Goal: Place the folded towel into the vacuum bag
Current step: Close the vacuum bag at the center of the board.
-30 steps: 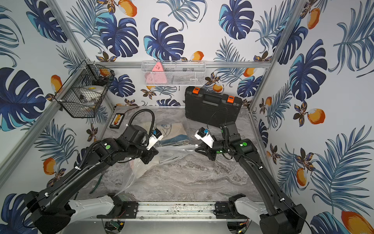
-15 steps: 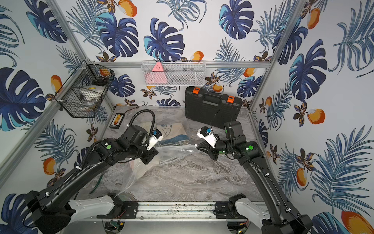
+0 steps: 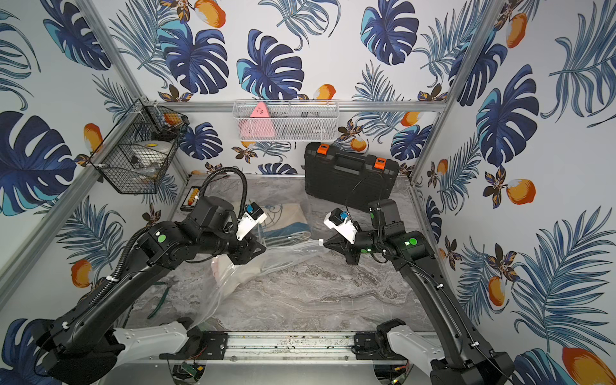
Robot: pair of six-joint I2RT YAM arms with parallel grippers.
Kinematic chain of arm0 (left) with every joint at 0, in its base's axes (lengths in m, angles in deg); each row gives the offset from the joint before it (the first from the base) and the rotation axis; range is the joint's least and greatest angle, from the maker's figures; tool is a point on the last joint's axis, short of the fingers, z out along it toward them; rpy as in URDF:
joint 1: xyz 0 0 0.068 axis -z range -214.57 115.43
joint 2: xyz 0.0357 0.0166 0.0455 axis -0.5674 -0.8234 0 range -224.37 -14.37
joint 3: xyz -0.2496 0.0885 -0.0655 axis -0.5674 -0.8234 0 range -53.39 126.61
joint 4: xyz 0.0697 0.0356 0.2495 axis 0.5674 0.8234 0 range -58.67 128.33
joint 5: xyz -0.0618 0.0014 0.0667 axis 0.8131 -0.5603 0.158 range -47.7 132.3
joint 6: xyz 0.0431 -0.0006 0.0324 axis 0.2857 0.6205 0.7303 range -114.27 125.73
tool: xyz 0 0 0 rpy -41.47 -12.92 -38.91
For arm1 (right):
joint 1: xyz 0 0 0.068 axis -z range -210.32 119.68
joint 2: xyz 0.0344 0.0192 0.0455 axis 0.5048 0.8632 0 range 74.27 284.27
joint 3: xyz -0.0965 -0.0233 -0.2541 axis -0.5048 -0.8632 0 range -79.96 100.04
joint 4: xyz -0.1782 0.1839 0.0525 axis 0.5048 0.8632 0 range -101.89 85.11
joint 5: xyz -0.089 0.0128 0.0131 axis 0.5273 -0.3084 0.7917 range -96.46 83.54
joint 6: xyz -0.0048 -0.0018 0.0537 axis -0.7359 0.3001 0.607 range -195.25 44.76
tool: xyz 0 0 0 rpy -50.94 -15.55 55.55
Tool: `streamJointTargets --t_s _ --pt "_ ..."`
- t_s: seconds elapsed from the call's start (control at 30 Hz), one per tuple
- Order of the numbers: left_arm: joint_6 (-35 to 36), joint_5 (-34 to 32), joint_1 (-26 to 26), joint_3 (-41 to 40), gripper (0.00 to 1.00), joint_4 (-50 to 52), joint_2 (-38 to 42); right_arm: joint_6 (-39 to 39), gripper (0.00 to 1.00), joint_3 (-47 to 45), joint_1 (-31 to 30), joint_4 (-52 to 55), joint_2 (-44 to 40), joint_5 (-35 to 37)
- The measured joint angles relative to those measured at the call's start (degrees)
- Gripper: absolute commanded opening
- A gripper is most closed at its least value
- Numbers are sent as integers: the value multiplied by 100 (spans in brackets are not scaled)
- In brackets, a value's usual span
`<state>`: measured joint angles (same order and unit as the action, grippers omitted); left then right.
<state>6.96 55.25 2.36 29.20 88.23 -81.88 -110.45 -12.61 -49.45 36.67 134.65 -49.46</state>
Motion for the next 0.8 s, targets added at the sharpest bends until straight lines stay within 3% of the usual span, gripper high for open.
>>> streamJointTargets --t_s 0.27,0.47,0.63,0.8 --pt "83 717 1062 164 65 -1340 -785 26 0 -90 -153 35 -164 -105" --pt "323 909 1209 280 63 -2081 -1576 175 0 -179 -225 9 -210 -188" --pt "490 1075 1211 286 55 -2236 -1893 203 0 -273 -227 -57 -216 -323" --pt "570 1075 1200 323 40 -2092 -2052 260 0 -337 -223 -46 -162 -389"
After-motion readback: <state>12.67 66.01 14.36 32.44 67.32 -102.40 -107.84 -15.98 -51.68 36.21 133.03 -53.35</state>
